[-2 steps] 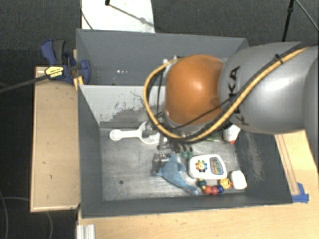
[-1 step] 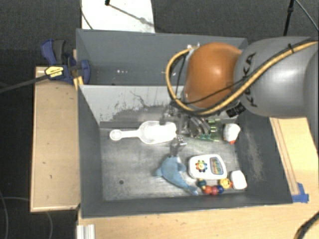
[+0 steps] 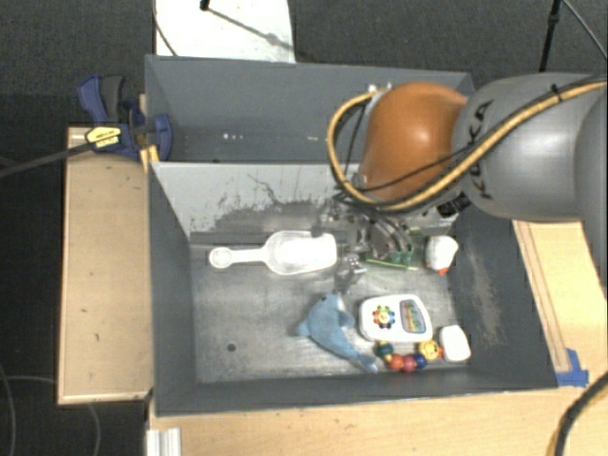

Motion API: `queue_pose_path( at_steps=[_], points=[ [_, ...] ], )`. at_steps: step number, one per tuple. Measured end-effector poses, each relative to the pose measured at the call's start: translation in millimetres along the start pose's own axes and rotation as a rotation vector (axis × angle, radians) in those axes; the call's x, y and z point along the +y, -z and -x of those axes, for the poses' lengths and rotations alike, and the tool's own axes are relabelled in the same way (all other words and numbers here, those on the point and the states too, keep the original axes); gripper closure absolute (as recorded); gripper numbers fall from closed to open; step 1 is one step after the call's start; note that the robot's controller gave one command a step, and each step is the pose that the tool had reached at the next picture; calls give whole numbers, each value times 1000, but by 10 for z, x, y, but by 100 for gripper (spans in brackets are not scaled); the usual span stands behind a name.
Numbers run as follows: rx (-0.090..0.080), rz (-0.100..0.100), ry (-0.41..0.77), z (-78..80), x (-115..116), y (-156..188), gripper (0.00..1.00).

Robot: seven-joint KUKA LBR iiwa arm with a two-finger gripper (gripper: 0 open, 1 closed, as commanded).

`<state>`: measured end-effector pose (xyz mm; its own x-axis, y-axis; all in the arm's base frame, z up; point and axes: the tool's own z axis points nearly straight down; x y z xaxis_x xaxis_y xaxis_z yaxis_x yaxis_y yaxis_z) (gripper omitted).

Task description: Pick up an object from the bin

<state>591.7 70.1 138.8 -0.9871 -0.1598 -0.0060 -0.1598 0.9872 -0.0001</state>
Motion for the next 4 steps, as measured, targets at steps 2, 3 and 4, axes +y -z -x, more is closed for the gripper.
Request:
queue_pose_path(
  at_steps=[2,3,4],
  points=[
    [-8,4,-37,100,719,-643,100],
    [-8,4,-38,100,719,-643,100],
    [1,3,-38,80,717,-600,100]
  ],
)
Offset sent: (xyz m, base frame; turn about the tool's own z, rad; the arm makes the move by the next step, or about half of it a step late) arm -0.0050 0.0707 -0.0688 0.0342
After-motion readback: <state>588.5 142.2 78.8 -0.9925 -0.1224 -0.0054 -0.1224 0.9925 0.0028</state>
